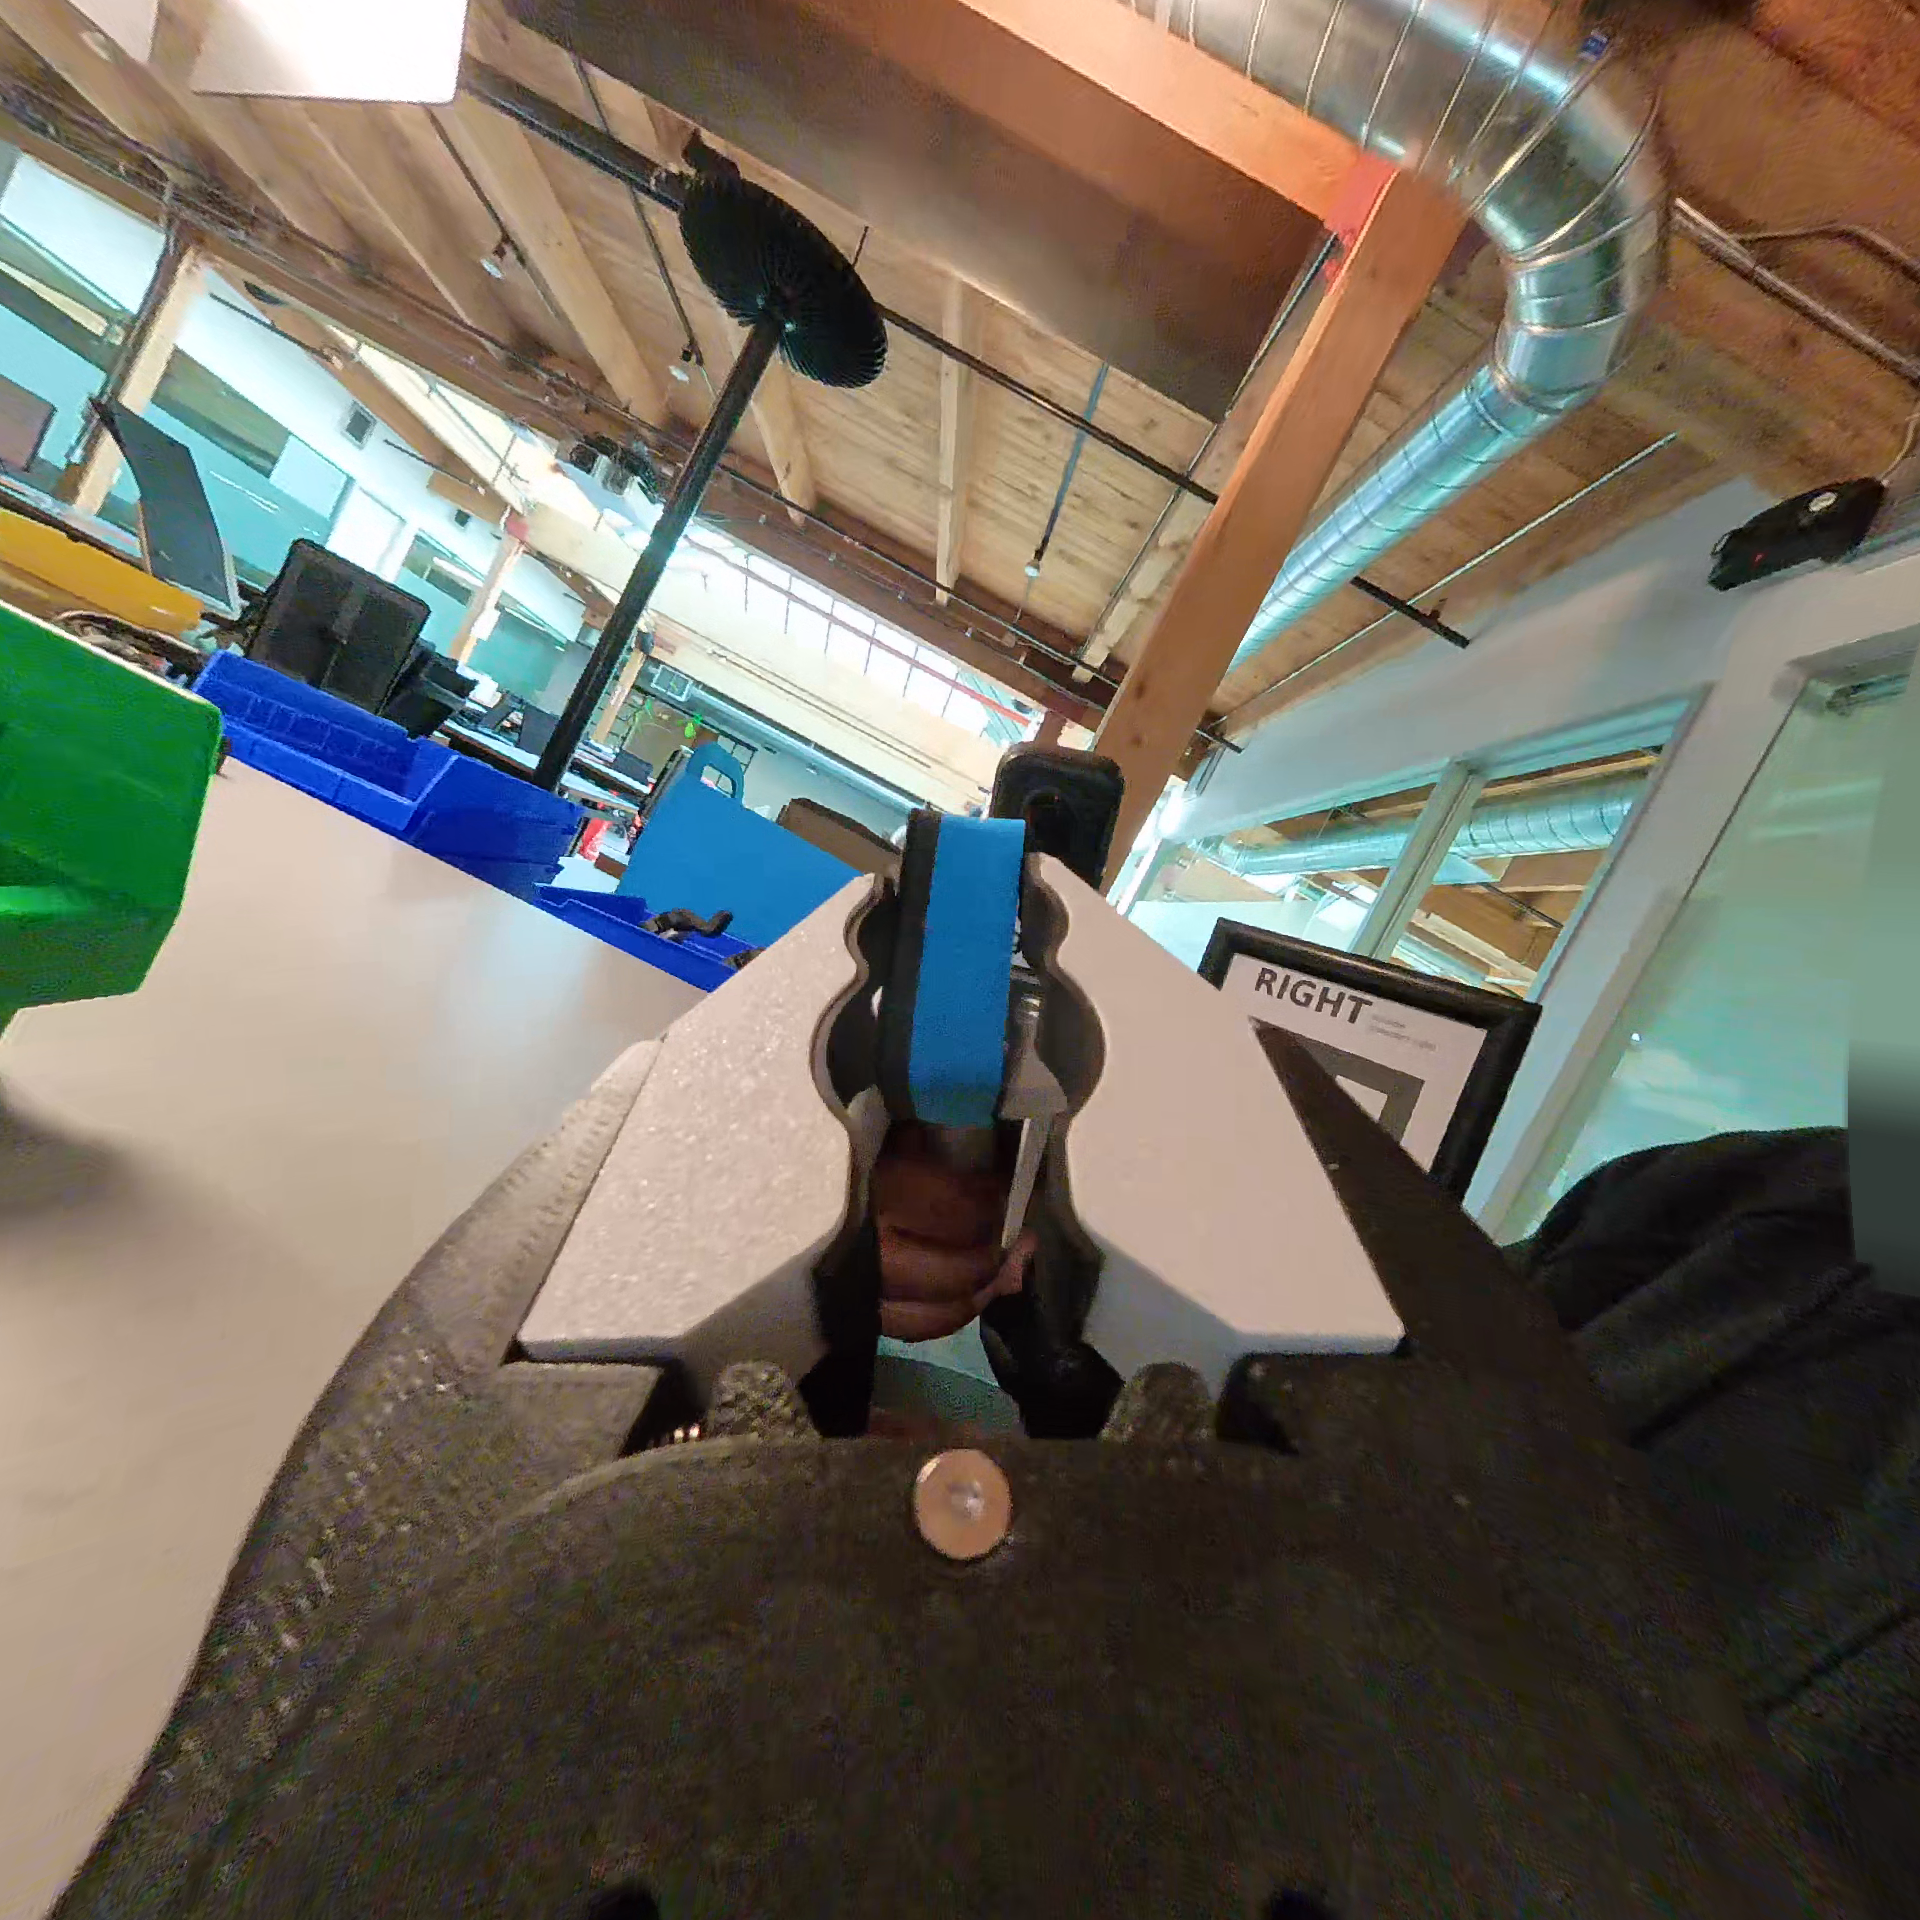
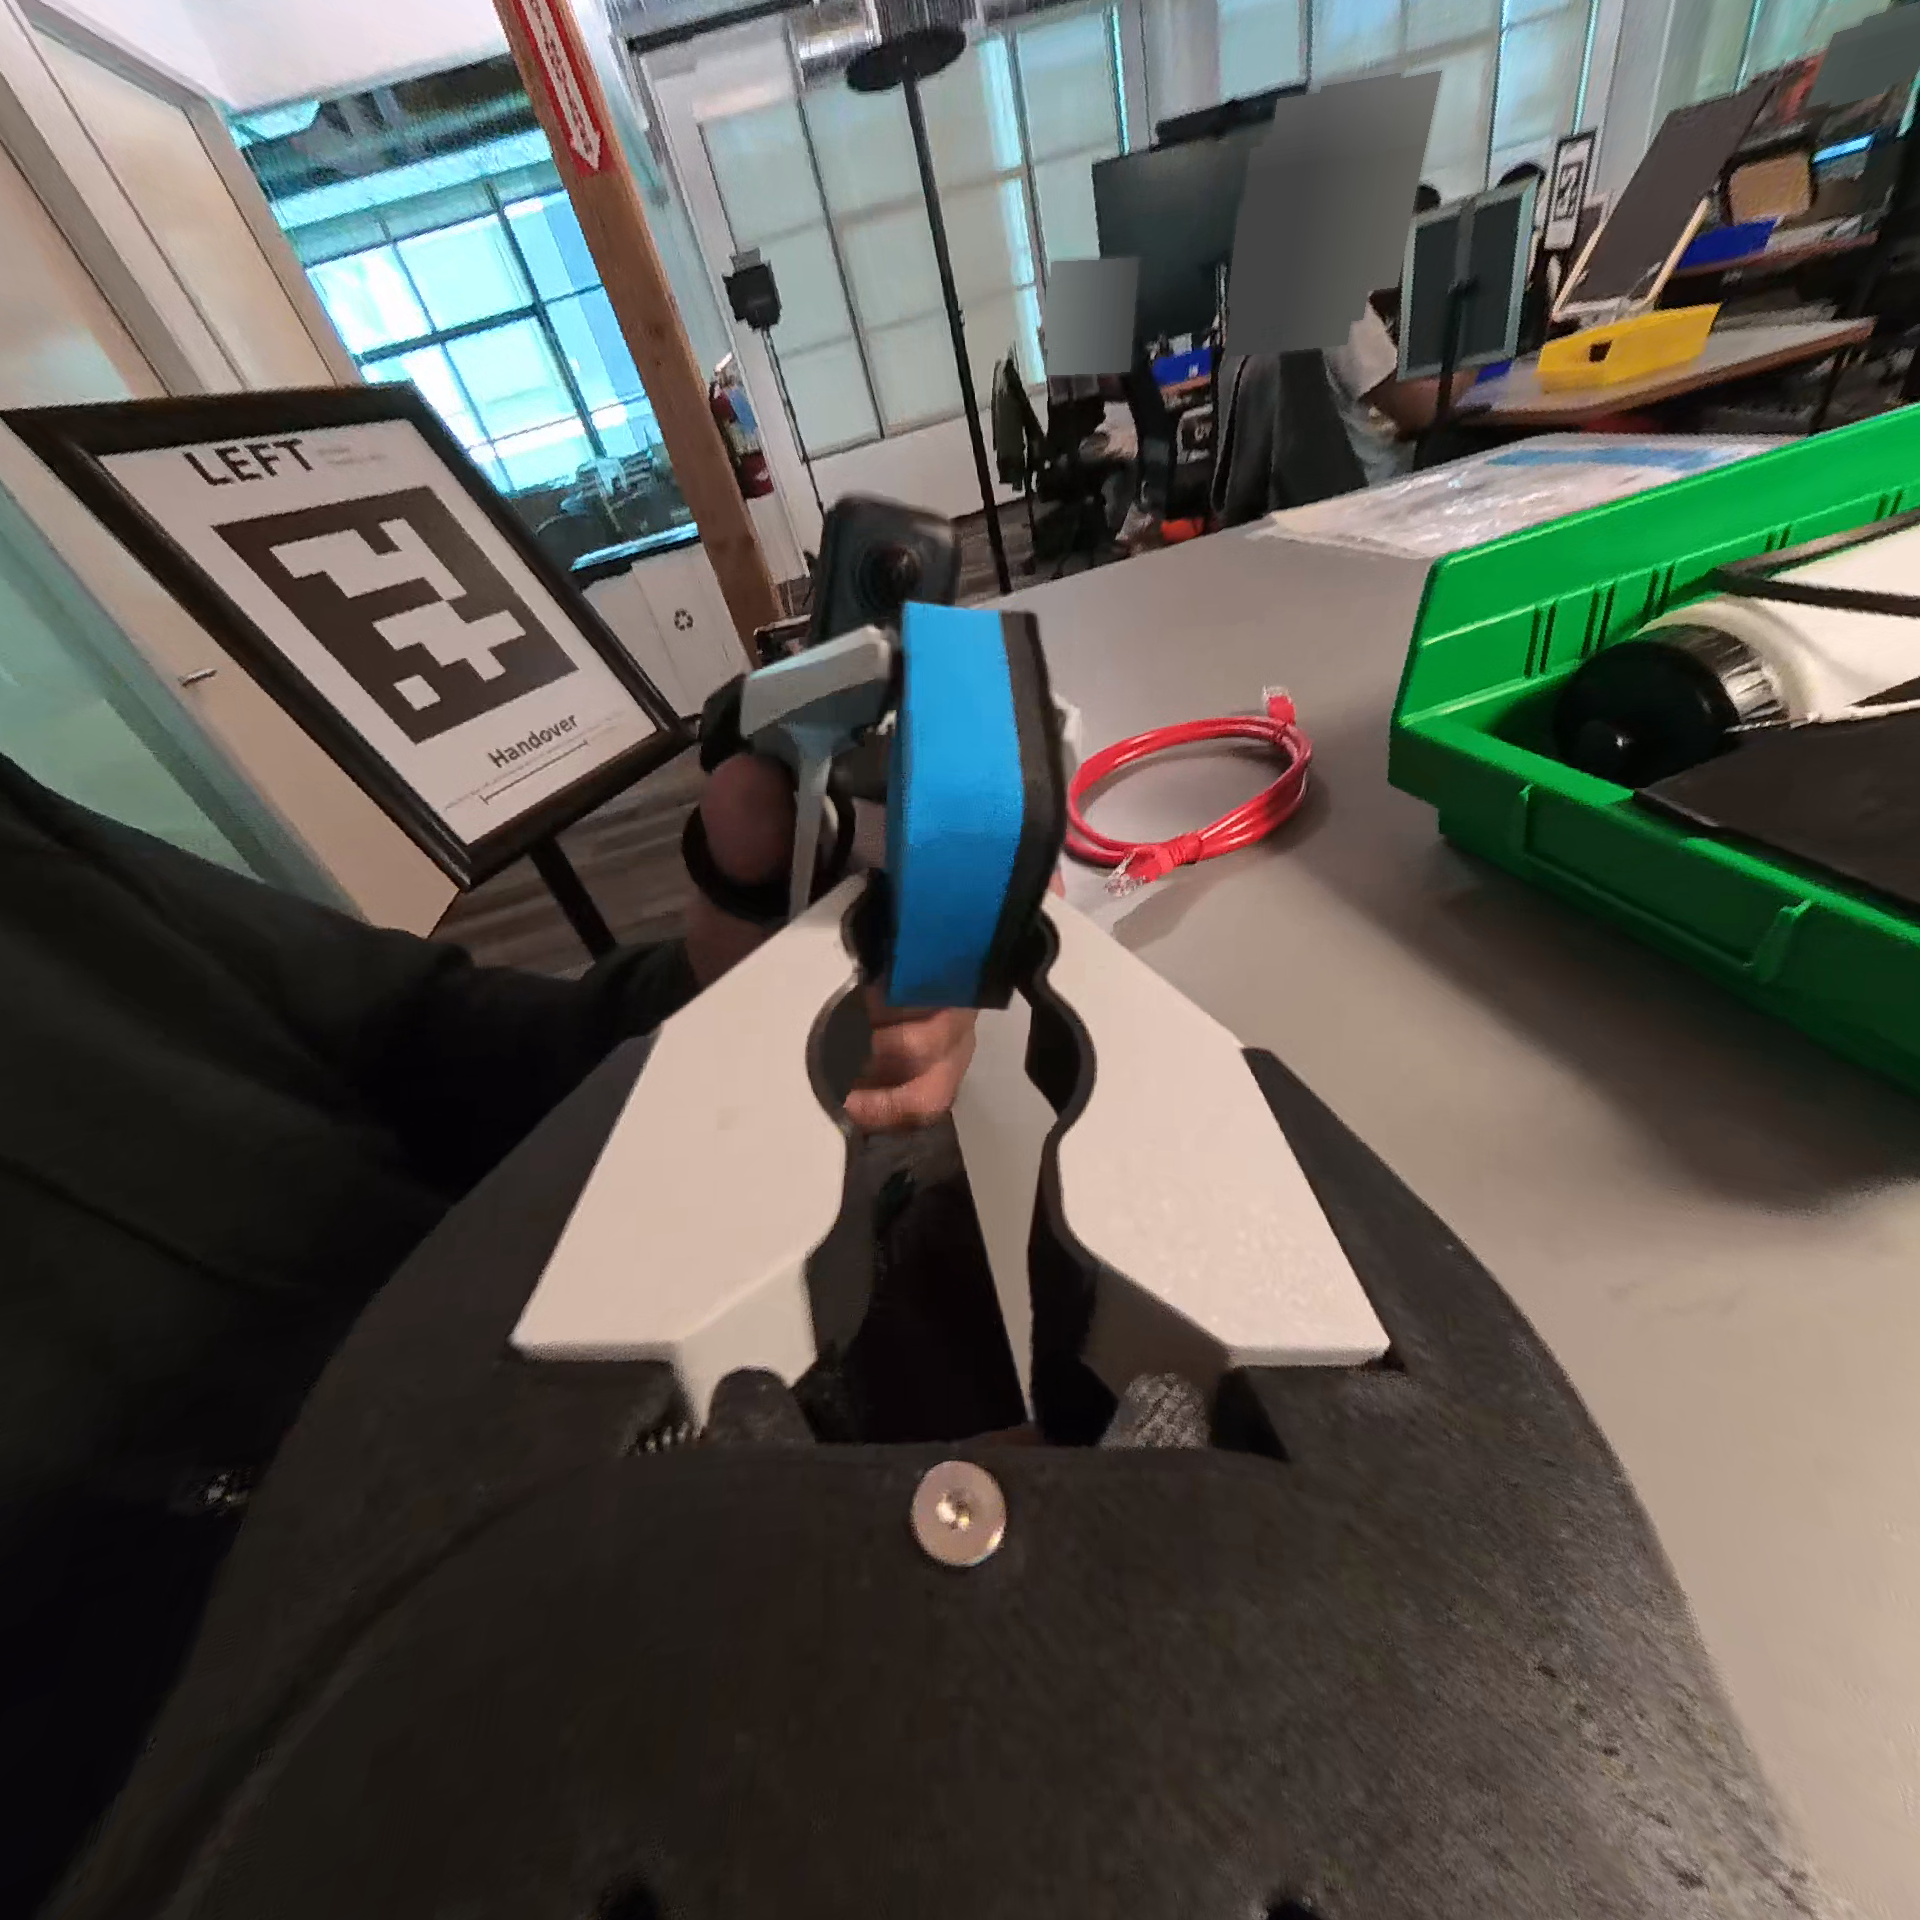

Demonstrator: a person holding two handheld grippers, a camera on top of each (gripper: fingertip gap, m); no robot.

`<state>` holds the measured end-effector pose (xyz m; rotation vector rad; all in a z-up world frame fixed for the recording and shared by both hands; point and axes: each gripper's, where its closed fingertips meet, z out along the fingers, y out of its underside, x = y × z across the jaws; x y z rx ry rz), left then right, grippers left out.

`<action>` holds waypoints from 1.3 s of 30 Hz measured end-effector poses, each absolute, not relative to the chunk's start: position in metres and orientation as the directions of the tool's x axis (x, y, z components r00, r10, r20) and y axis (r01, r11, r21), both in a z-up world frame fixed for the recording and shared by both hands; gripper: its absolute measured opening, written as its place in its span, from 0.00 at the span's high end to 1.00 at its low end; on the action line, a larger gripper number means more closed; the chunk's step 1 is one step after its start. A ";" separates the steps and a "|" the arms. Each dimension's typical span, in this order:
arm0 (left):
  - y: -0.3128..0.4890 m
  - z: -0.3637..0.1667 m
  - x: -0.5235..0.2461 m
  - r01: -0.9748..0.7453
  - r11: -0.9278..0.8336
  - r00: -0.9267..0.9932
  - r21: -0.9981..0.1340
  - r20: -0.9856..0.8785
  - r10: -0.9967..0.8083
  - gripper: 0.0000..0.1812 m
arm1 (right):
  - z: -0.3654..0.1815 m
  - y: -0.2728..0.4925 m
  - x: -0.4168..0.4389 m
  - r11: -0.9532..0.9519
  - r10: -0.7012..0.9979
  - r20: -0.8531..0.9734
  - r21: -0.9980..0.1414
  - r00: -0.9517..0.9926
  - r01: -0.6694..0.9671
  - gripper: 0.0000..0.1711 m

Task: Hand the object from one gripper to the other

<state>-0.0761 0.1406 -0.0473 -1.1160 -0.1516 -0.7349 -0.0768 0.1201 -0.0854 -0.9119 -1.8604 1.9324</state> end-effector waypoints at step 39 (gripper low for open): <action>0.145 -0.048 -0.059 0.552 0.205 0.787 -0.808 0.423 -0.450 0.87 | -0.078 0.116 -0.068 -0.122 0.584 -0.212 -0.977 -0.783 0.174 0.85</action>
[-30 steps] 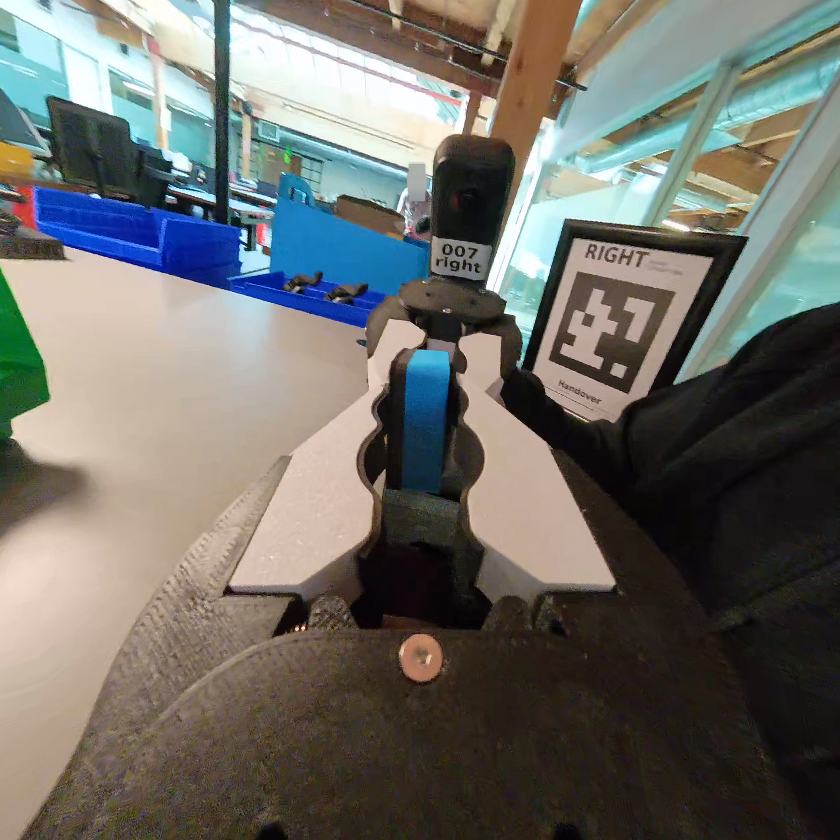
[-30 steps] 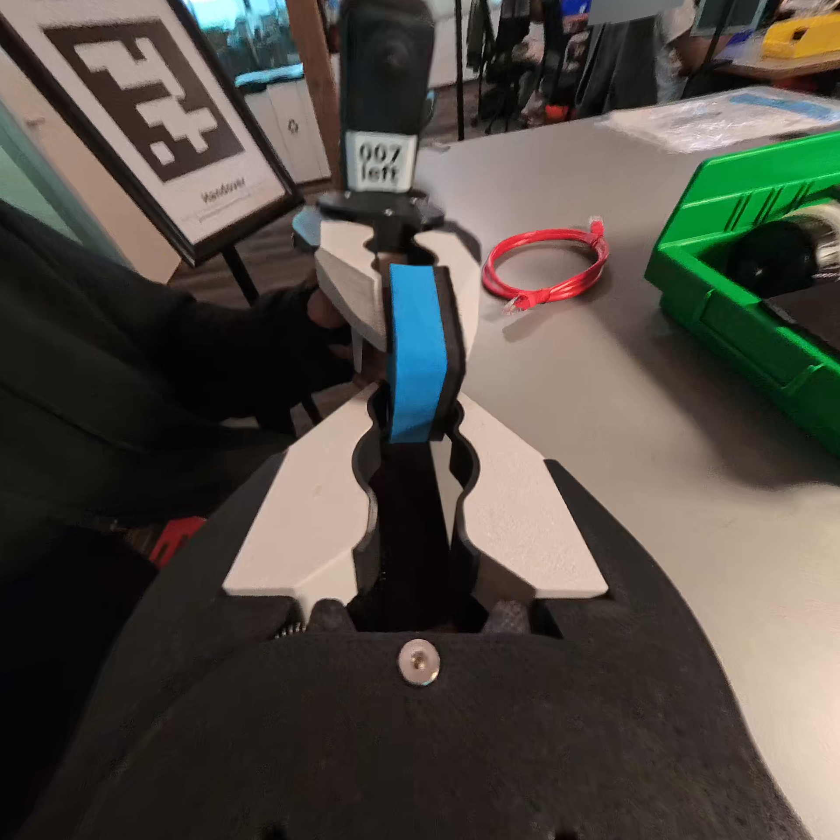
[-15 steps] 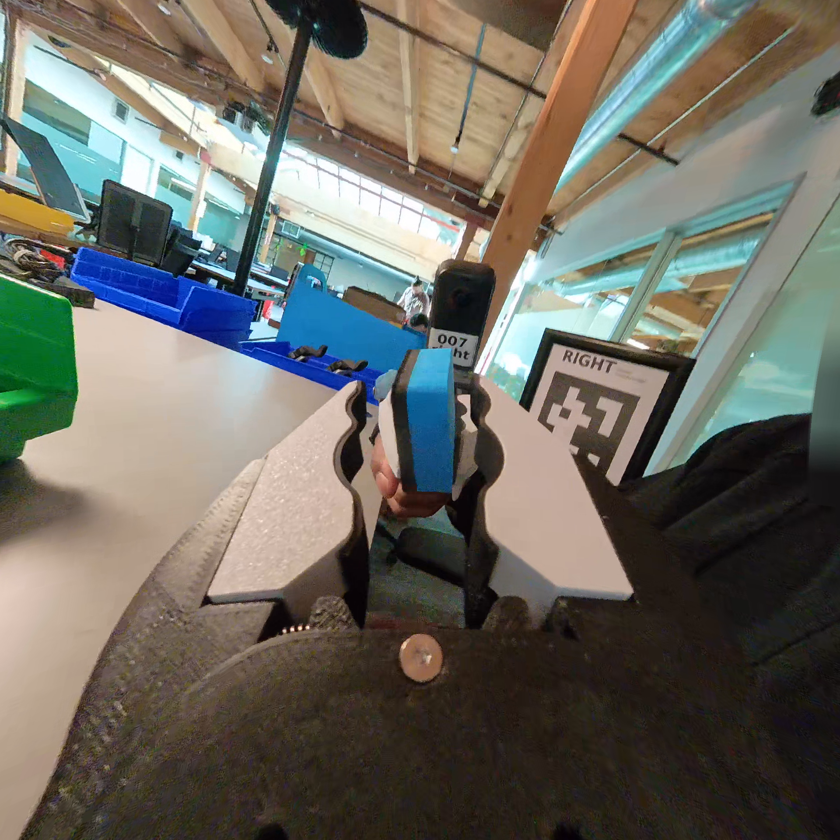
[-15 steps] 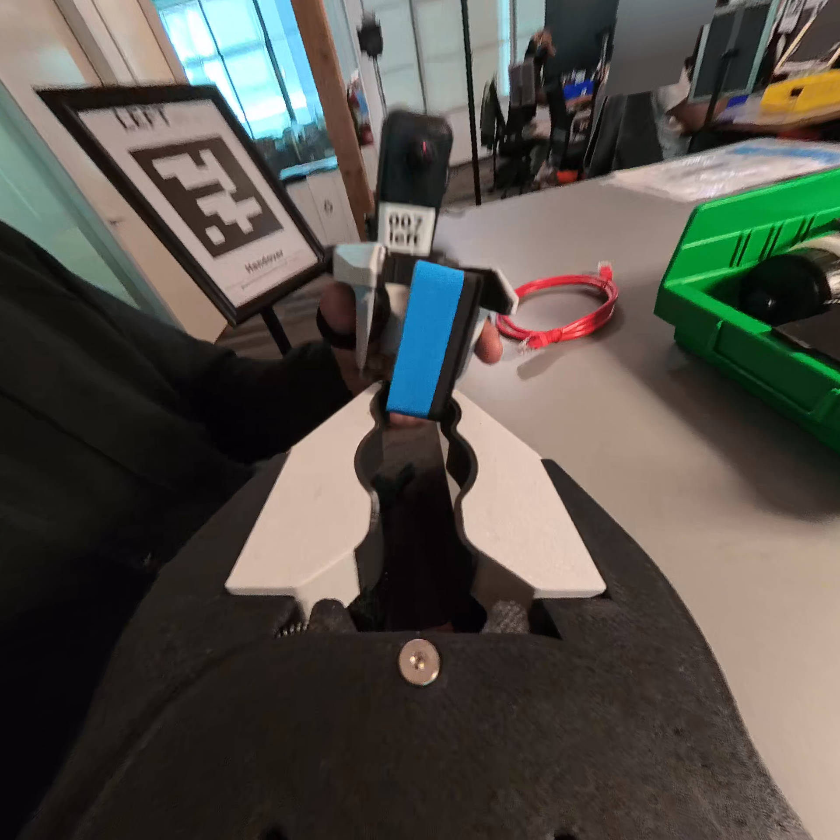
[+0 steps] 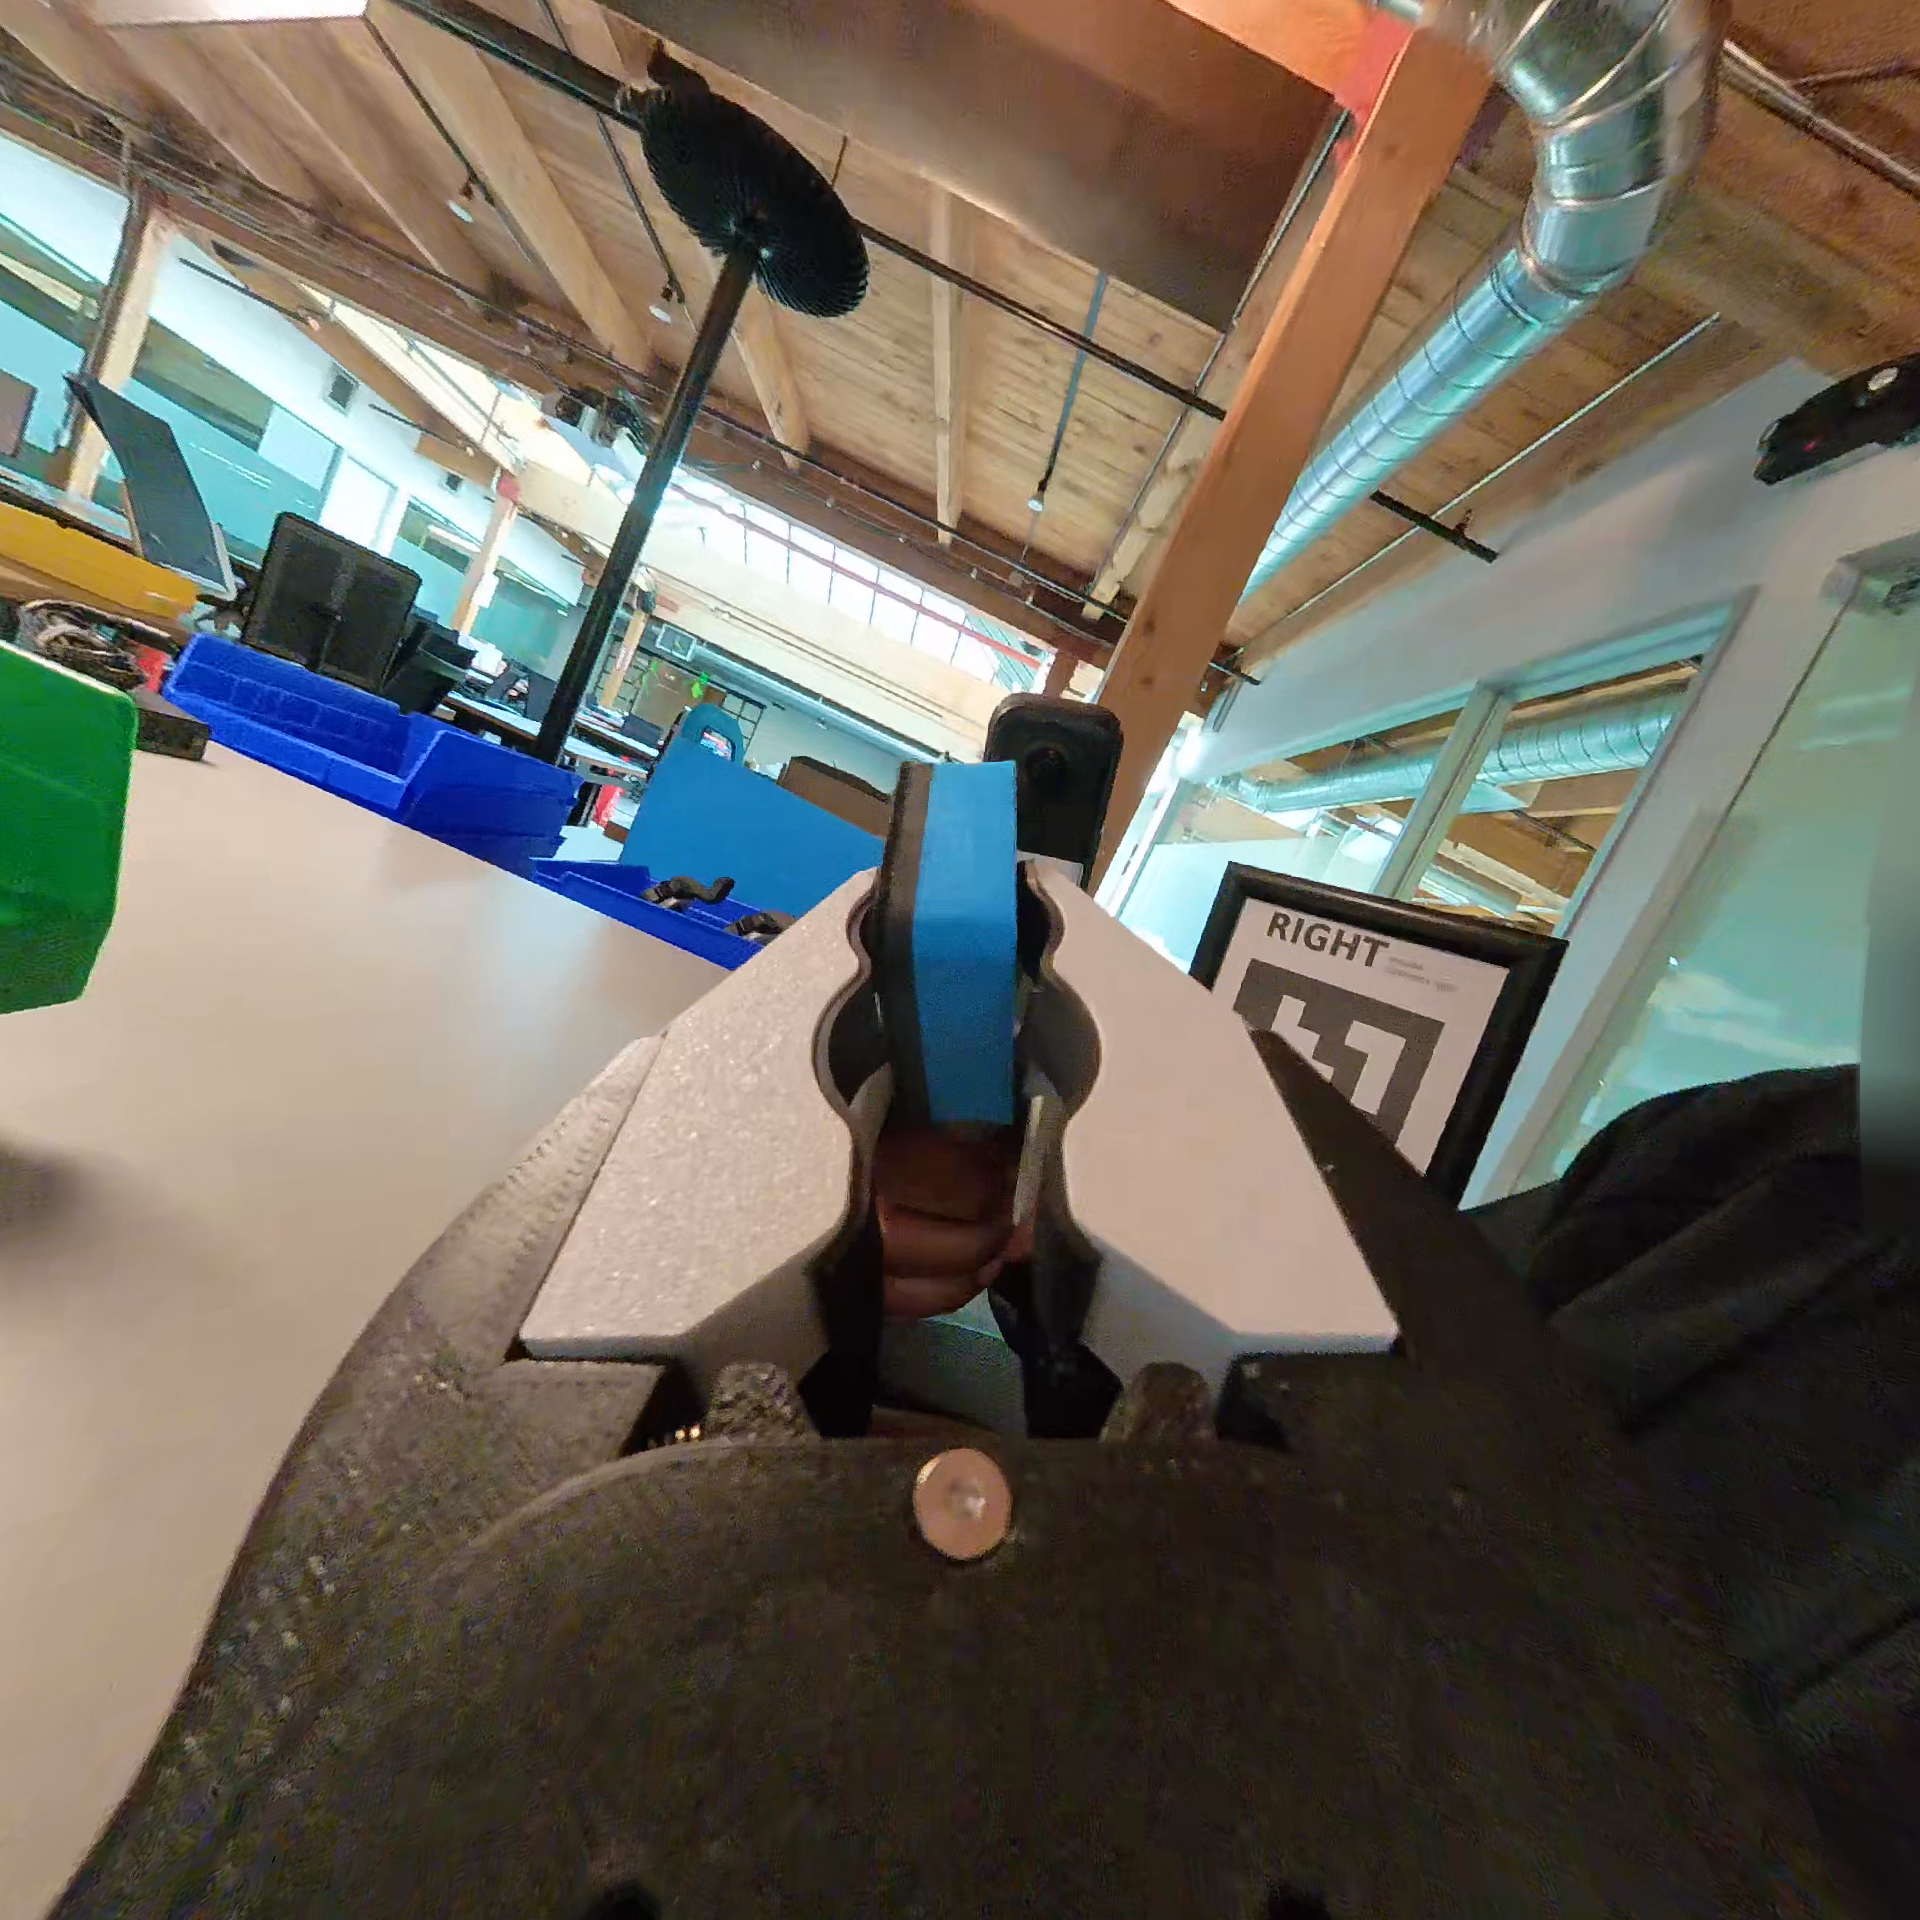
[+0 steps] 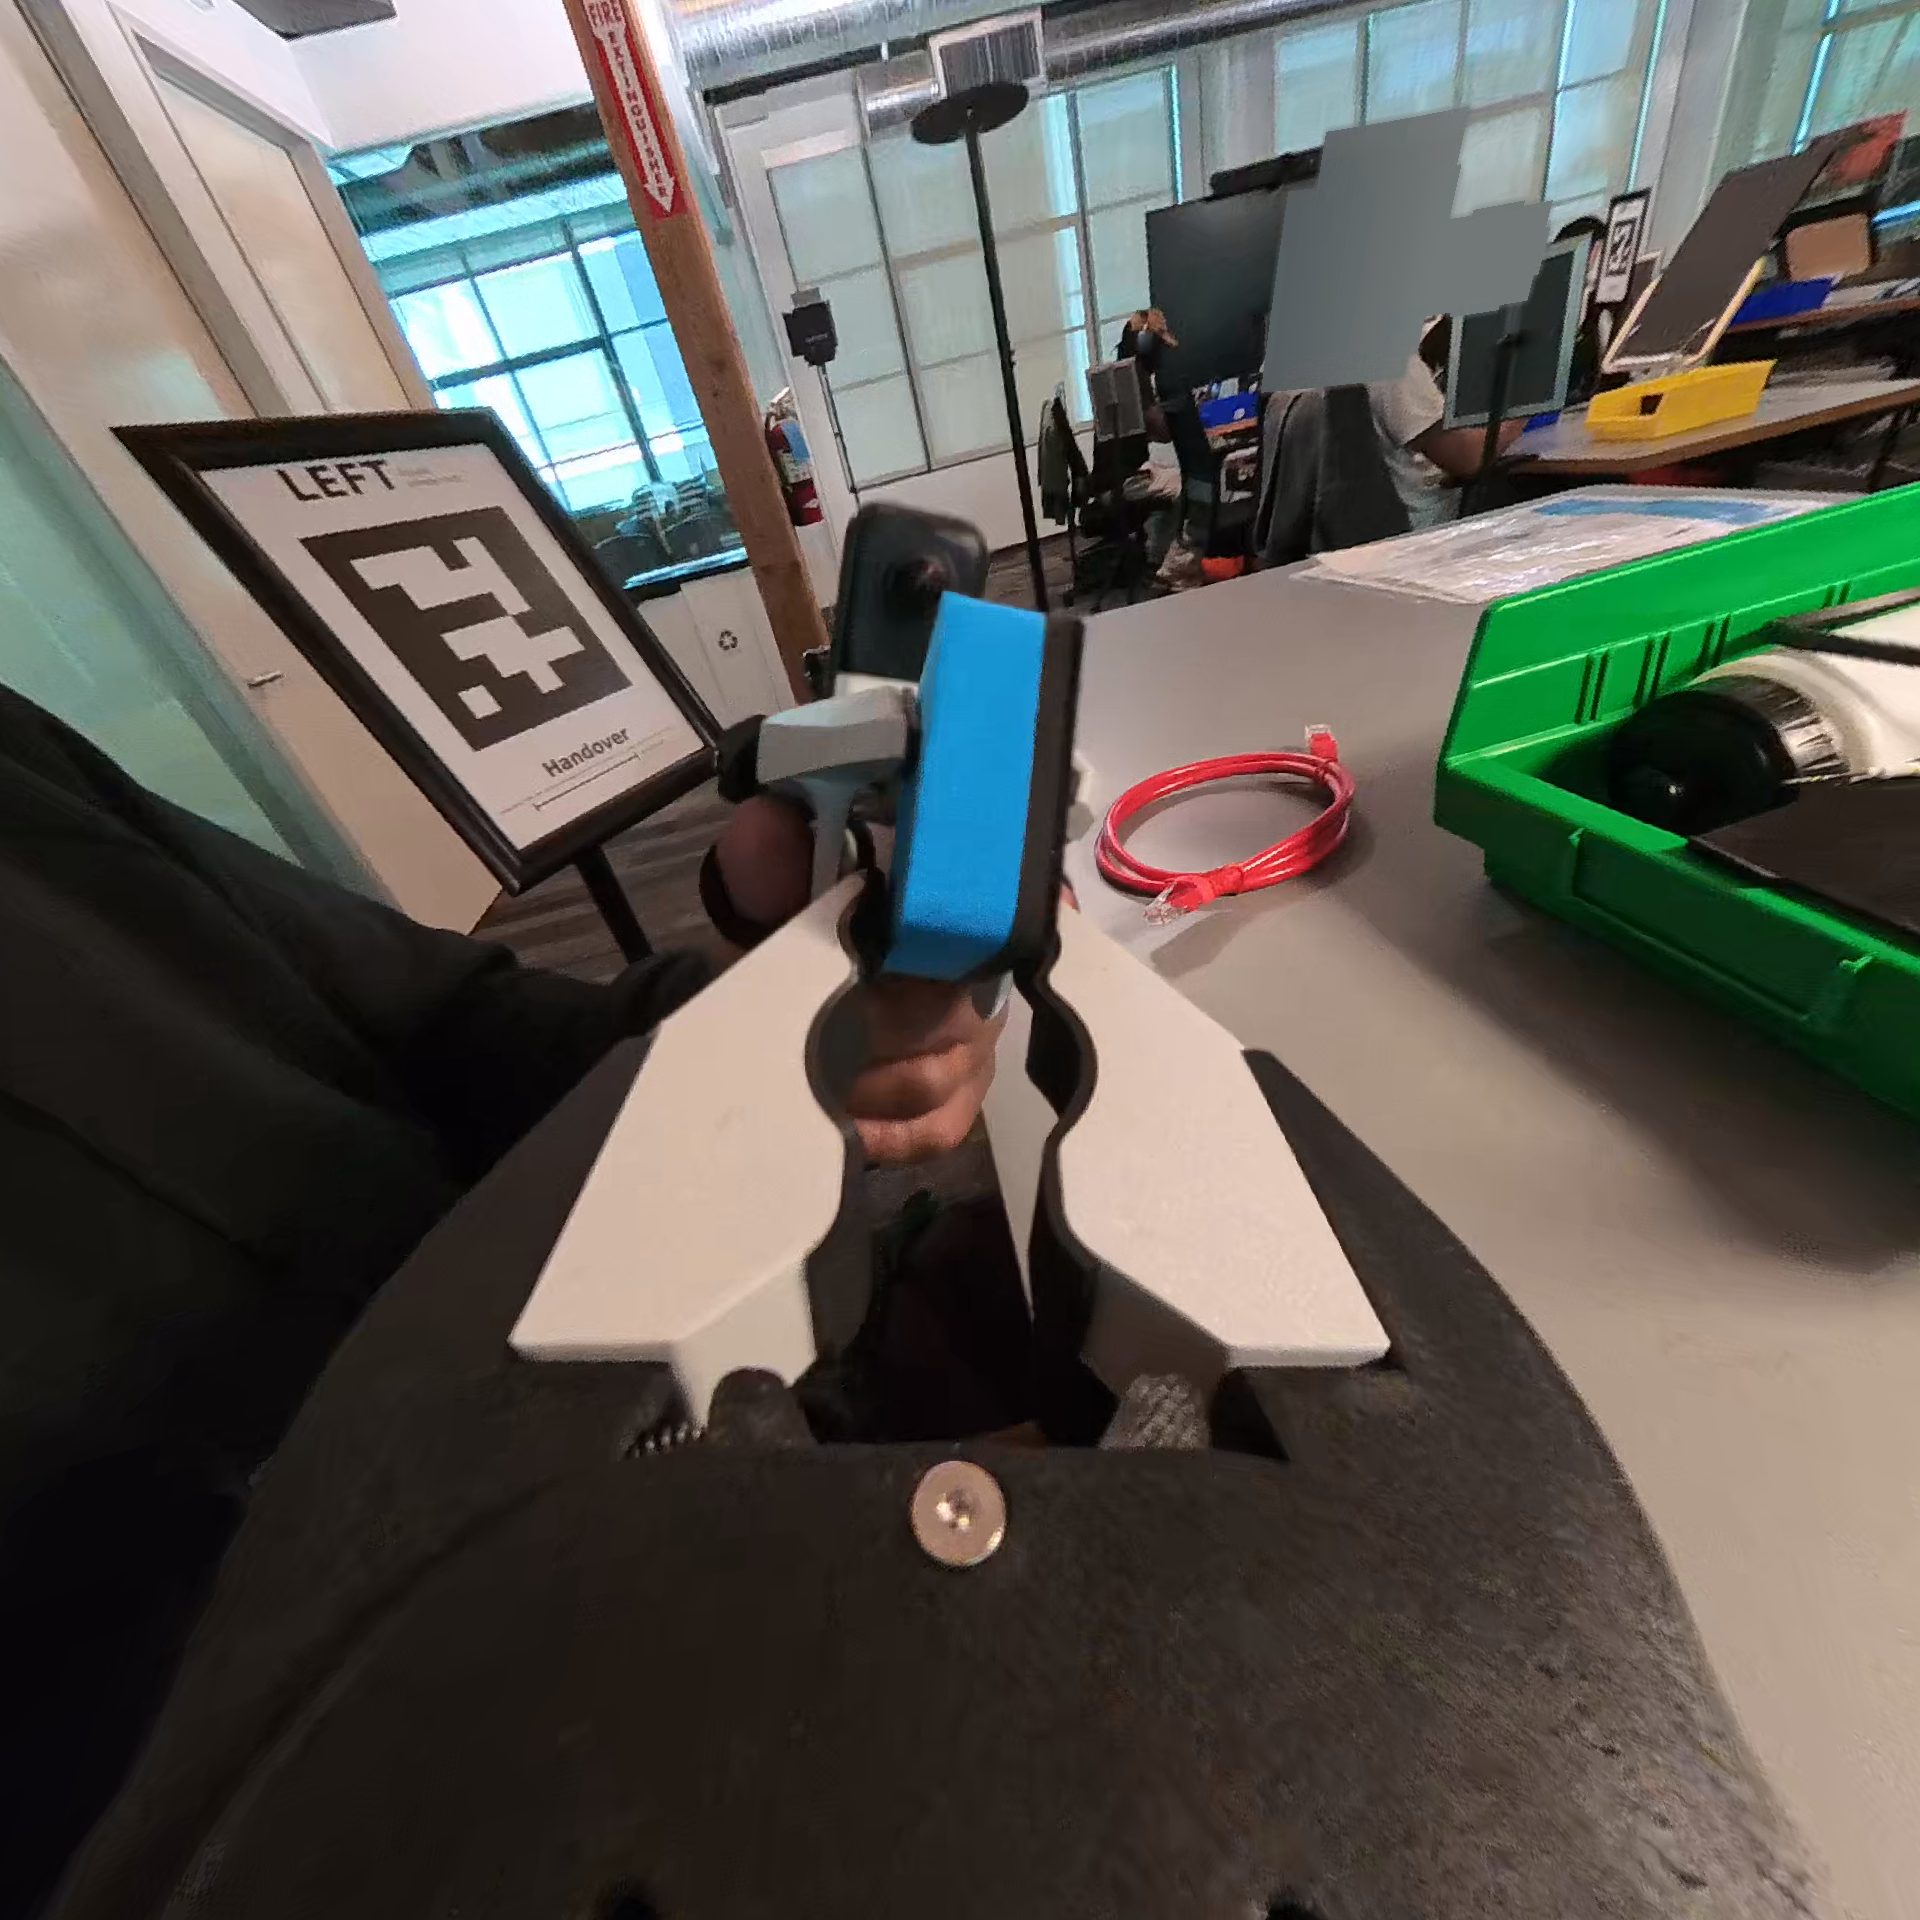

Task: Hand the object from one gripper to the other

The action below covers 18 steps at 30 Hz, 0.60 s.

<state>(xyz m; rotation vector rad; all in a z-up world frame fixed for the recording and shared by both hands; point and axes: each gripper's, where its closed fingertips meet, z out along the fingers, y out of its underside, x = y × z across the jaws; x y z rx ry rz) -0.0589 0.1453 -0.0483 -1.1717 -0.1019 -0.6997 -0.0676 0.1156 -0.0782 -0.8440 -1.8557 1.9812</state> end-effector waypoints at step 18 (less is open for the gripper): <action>0.145 -0.053 -0.058 0.540 0.151 0.782 -0.828 0.427 -0.453 0.85 | -0.089 0.115 -0.068 -0.051 0.598 -0.188 -0.979 -0.779 0.197 0.85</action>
